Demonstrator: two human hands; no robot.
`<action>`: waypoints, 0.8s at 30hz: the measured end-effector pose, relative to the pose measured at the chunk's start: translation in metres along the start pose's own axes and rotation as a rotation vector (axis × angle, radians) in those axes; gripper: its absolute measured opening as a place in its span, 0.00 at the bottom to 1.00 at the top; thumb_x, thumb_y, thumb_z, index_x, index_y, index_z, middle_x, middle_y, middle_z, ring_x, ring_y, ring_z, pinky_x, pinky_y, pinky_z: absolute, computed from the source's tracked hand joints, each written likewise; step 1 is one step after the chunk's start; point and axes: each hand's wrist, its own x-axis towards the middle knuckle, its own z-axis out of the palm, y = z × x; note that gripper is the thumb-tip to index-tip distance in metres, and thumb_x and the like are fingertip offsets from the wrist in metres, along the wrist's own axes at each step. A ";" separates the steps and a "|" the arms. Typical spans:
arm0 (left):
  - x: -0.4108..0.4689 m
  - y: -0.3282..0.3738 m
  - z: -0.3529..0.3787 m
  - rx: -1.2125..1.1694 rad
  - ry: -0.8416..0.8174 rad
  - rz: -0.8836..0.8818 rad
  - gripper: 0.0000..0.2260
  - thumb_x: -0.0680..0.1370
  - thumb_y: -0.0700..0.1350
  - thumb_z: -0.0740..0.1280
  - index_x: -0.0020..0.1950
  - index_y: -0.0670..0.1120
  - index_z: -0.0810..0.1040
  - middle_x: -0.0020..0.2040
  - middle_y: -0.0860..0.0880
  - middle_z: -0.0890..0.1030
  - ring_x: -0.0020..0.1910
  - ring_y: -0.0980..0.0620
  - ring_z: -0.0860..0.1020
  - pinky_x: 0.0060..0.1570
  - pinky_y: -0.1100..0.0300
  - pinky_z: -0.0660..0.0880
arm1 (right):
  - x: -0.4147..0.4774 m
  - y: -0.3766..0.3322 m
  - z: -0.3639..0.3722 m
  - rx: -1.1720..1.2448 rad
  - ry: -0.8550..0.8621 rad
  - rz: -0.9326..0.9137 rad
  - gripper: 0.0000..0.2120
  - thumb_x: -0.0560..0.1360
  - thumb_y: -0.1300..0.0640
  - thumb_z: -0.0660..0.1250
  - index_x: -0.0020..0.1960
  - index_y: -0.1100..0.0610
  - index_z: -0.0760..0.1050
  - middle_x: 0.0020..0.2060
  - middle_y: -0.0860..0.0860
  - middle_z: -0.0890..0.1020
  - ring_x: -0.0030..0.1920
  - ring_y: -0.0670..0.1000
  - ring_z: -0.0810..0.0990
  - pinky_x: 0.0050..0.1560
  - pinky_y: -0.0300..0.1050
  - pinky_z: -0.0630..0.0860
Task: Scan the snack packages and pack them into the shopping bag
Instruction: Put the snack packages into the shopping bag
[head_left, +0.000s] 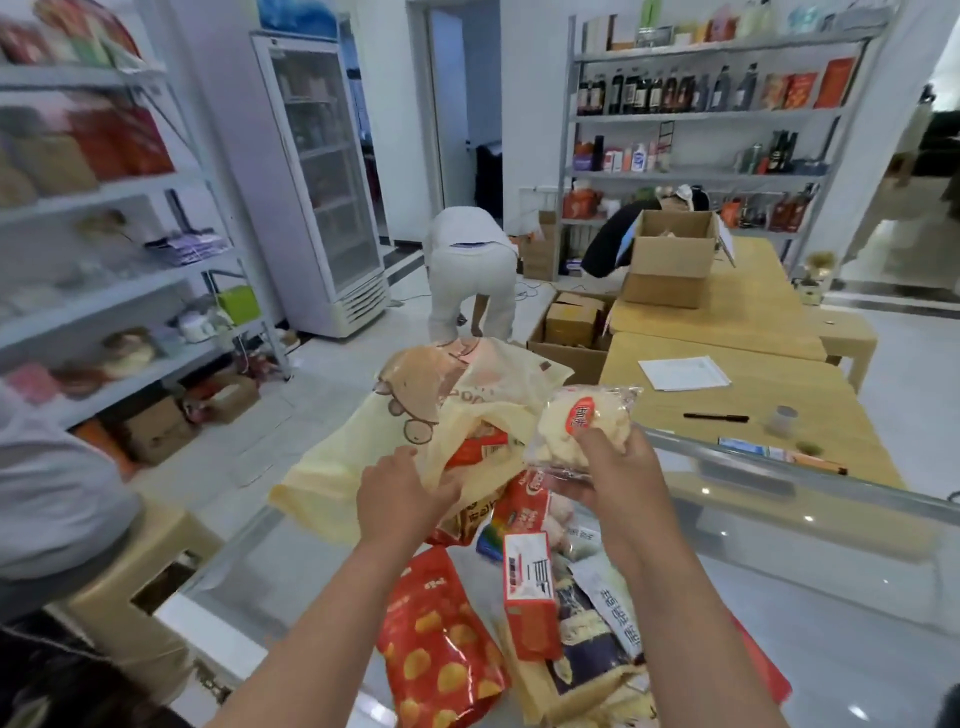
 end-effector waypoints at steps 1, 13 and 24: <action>0.008 -0.007 0.006 0.063 -0.029 0.019 0.30 0.71 0.63 0.68 0.66 0.47 0.72 0.58 0.48 0.78 0.59 0.45 0.74 0.55 0.53 0.72 | 0.000 0.000 0.010 -0.003 0.012 -0.004 0.12 0.77 0.60 0.65 0.60 0.55 0.72 0.52 0.57 0.81 0.42 0.54 0.84 0.35 0.47 0.82; 0.104 -0.022 -0.089 -0.245 0.174 0.699 0.14 0.77 0.37 0.65 0.60 0.48 0.80 0.50 0.46 0.82 0.44 0.43 0.80 0.36 0.56 0.70 | -0.041 0.014 0.111 -0.318 -0.144 0.161 0.09 0.77 0.64 0.64 0.57 0.59 0.74 0.37 0.61 0.83 0.29 0.58 0.79 0.27 0.45 0.75; 0.140 0.006 -0.180 -0.303 0.090 0.827 0.12 0.77 0.36 0.64 0.56 0.47 0.81 0.54 0.50 0.80 0.54 0.50 0.76 0.54 0.57 0.73 | 0.013 0.090 0.177 -0.256 0.074 0.185 0.14 0.77 0.63 0.66 0.60 0.52 0.72 0.51 0.56 0.82 0.46 0.56 0.84 0.40 0.48 0.82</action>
